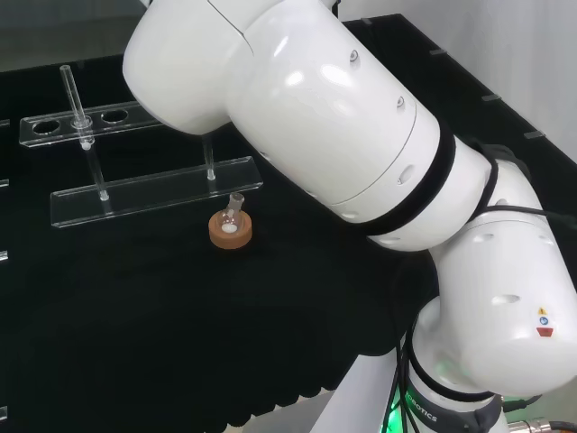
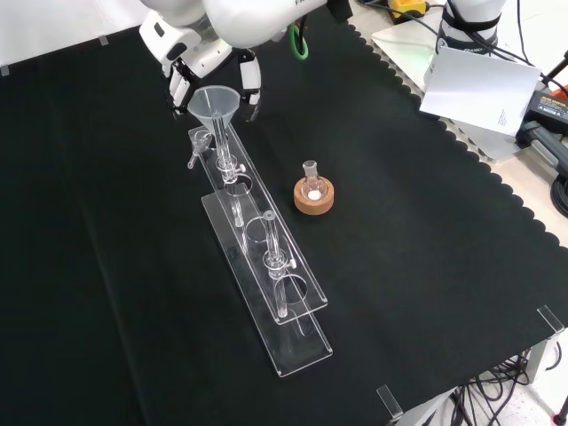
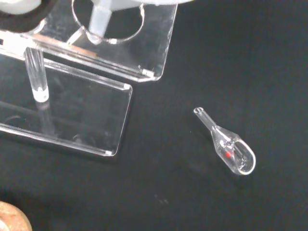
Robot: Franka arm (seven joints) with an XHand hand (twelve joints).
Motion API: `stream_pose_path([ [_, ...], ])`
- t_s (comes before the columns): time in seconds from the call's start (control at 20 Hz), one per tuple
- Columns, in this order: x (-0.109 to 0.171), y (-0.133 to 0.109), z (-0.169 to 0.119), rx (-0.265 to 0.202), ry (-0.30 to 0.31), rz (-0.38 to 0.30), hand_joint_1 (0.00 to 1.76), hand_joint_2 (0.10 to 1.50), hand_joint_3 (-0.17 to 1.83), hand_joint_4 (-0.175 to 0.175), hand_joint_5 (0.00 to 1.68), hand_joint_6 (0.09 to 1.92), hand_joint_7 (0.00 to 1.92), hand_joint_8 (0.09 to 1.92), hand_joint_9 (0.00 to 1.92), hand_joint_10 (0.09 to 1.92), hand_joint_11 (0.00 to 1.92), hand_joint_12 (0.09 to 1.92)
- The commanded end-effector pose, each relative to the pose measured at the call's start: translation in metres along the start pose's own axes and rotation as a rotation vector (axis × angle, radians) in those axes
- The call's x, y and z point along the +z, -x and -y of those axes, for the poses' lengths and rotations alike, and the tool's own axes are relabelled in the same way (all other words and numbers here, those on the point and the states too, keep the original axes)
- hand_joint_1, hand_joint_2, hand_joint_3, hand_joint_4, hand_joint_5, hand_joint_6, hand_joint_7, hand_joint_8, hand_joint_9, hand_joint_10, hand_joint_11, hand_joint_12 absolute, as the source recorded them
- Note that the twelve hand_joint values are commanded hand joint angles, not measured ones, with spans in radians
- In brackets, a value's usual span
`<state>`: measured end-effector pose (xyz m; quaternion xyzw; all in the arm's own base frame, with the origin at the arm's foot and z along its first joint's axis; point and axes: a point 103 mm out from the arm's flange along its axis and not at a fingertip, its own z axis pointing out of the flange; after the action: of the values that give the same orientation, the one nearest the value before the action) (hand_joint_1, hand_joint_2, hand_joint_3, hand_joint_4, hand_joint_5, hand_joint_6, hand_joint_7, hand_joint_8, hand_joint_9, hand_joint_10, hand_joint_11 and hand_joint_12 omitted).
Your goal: Put the funnel back on the funnel stand.
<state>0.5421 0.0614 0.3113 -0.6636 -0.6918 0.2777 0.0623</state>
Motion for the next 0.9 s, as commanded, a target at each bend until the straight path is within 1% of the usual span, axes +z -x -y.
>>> stream_pose_path([
  [0.05, 0.007, -0.002, 0.0, -0.004, -0.022, -0.015, 0.76, 0.75, 0.53, -0.047, 0.46, 0.57, 0.57, 0.72, 0.9, 0.39, 0.66, 1.25],
  [0.15, 0.008, -0.002, 0.002, -0.007, -0.032, -0.024, 0.75, 0.74, 0.53, -0.05, 0.43, 0.5, 0.52, 0.73, 0.81, 0.47, 0.63, 1.27],
  [0.2, 0.008, -0.003, 0.004, -0.006, -0.043, -0.029, 0.74, 0.73, 0.52, -0.049, 0.37, 0.44, 0.43, 0.72, 0.72, 0.48, 0.55, 1.31],
  [0.3, 0.008, -0.002, 0.008, -0.011, -0.068, -0.042, 0.71, 0.71, 0.48, -0.045, 0.3, 0.29, 0.25, 0.71, 0.52, 0.58, 0.42, 1.39],
  [0.4, 0.006, -0.002, 0.016, -0.013, -0.058, -0.049, 0.67, 0.69, 0.44, -0.045, 0.26, 0.16, 0.12, 0.7, 0.34, 0.7, 0.3, 1.47],
  [0.5, 0.003, -0.002, 0.027, -0.015, -0.021, -0.07, 0.61, 0.68, 0.39, -0.045, 0.22, 0.09, 0.04, 0.68, 0.2, 0.8, 0.21, 1.52],
  [0.6, 0.001, -0.002, 0.039, -0.017, 0.025, -0.088, 0.58, 0.68, 0.34, -0.043, 0.21, 0.09, 0.01, 0.66, 0.13, 0.85, 0.16, 1.54],
  [0.75, -0.003, -0.004, 0.055, -0.012, 0.067, -0.104, 0.54, 0.67, 0.3, -0.042, 0.2, 0.09, 0.0, 0.64, 0.1, 0.87, 0.13, 1.55],
  [0.9, -0.006, -0.007, 0.077, -0.001, 0.123, -0.105, 0.52, 0.68, 0.27, -0.043, 0.21, 0.09, 0.01, 0.65, 0.11, 0.86, 0.13, 1.56],
])
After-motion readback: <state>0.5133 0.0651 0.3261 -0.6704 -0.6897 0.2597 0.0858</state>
